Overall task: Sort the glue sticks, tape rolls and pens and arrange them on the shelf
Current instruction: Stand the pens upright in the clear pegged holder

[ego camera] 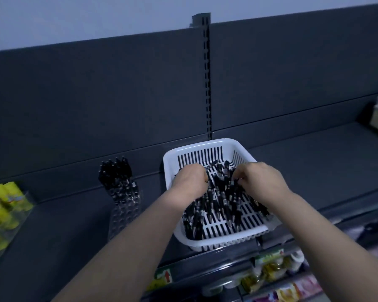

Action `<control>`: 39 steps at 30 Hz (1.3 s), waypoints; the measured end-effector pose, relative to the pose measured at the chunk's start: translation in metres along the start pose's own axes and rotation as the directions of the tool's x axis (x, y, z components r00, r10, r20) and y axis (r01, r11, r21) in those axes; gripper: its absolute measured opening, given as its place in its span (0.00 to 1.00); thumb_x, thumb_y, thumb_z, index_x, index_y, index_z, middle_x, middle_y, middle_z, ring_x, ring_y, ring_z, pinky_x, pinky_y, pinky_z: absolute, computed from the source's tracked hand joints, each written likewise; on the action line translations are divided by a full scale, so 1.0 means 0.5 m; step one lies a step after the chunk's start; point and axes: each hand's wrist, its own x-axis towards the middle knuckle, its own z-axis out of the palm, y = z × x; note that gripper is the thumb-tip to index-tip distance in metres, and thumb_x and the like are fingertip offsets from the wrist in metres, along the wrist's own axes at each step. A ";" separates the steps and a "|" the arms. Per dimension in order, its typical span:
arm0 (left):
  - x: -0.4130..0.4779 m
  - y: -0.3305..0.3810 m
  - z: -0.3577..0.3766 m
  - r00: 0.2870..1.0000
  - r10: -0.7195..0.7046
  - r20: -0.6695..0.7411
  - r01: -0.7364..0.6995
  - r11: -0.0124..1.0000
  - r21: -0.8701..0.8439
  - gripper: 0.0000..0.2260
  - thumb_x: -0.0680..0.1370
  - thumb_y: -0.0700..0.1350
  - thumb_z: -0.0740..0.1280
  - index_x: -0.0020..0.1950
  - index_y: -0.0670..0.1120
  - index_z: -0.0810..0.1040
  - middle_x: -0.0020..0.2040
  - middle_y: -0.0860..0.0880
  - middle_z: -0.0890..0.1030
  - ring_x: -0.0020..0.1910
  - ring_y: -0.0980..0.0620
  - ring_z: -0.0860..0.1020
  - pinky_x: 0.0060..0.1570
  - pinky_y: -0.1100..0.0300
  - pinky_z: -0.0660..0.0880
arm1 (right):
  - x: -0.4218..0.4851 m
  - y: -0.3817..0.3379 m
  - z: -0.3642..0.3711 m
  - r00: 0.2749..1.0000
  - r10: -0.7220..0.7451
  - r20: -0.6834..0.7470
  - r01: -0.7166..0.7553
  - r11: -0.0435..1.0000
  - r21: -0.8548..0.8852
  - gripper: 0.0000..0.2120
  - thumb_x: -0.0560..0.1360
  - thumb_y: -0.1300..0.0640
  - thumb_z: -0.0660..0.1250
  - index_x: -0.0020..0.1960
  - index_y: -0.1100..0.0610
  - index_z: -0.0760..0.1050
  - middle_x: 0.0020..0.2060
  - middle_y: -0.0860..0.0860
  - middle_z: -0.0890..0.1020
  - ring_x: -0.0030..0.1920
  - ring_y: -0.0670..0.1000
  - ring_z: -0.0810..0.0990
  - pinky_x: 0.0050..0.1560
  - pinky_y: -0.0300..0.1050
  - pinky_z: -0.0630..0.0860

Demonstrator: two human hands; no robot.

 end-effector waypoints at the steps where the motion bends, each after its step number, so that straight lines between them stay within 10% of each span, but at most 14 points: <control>1: 0.006 0.008 0.012 1.000 -0.013 0.008 0.013 1.000 0.015 0.10 0.73 0.38 0.68 0.32 0.44 0.75 0.35 0.46 0.78 0.35 0.48 0.77 0.41 0.51 0.80 | -0.003 0.012 0.000 1.000 0.000 0.005 0.000 1.000 0.010 0.11 0.74 0.57 0.64 0.51 0.44 0.79 0.48 0.45 0.83 0.51 0.52 0.80 0.44 0.45 0.74; 13: 0.062 0.056 0.063 0.977 -0.213 -0.008 0.213 0.977 -0.005 0.10 0.75 0.40 0.68 0.53 0.41 0.72 0.39 0.48 0.73 0.39 0.48 0.75 0.35 0.56 0.70 | -0.004 0.050 0.006 0.999 -0.028 0.021 0.026 0.996 0.082 0.11 0.75 0.57 0.64 0.53 0.45 0.78 0.50 0.45 0.83 0.53 0.52 0.80 0.48 0.45 0.74; 39: 0.102 0.036 0.049 0.957 -0.288 0.034 0.290 0.945 -0.153 0.12 0.70 0.39 0.67 0.32 0.46 0.64 0.30 0.50 0.68 0.27 0.51 0.67 0.25 0.61 0.61 | 0.091 0.015 0.046 0.986 -0.018 0.164 -0.007 0.989 0.151 0.12 0.73 0.60 0.65 0.53 0.49 0.79 0.48 0.49 0.82 0.52 0.53 0.78 0.47 0.44 0.75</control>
